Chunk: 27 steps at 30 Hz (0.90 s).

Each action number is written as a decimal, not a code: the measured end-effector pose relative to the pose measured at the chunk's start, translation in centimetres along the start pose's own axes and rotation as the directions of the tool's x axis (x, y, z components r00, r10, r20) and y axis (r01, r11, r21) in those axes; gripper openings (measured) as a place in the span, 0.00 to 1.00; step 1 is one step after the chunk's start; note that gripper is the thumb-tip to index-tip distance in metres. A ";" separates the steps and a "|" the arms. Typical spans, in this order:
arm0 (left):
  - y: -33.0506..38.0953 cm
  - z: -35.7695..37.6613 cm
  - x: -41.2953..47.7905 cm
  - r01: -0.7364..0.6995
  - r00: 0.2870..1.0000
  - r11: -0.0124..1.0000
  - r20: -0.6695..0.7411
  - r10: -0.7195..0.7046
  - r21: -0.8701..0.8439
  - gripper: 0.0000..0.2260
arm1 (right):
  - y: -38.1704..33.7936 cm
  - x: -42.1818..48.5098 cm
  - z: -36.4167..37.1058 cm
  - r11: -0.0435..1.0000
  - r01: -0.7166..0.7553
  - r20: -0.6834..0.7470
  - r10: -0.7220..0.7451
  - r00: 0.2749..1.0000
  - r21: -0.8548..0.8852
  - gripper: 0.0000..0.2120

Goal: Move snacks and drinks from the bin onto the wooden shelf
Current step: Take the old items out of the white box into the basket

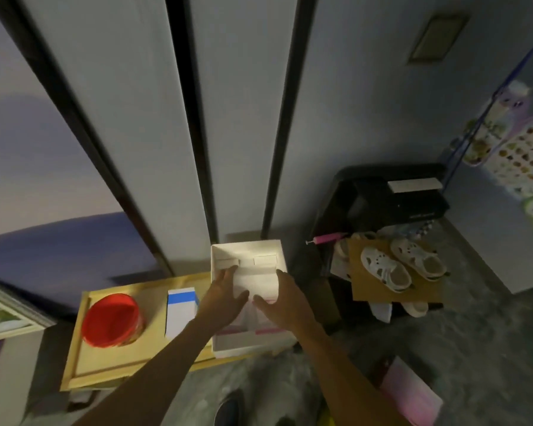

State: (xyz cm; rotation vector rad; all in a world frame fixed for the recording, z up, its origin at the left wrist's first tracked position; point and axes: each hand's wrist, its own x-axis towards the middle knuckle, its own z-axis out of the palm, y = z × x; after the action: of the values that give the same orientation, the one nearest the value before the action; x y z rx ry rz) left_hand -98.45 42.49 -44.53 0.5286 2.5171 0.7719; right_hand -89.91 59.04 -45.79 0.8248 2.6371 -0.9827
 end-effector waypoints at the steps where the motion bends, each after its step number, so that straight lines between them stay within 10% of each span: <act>1: -0.1 1.1 0.4 0.026 1.000 0.999 -0.006 -0.026 -0.018 0.34 | 0.8 1.0 1.3 1.000 -0.008 -0.004 0.008 1.000 0.011 0.51; 11: -6.2 12.7 6.5 0.365 0.914 0.924 0.147 -0.379 0.117 0.25 | 6.4 7.2 10.9 0.977 -0.038 0.107 0.062 0.992 -0.209 0.44; 17: -6.9 15.9 6.2 0.270 0.948 0.908 0.080 -0.310 0.320 0.37 | 7.2 8.5 13.9 0.960 -0.085 0.086 0.112 0.990 -0.268 0.33; 27: -2.7 9.2 5.7 0.114 0.974 0.993 -0.197 -0.108 0.017 0.27 | 4.2 7.5 9.3 0.990 -0.091 -0.073 0.084 0.994 -0.106 0.30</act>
State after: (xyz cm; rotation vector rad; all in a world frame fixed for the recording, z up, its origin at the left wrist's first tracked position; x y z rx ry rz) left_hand -98.96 47.03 -54.75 0.3313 2.7157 0.7815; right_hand -93.73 58.76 -57.88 0.9558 2.6587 -0.7944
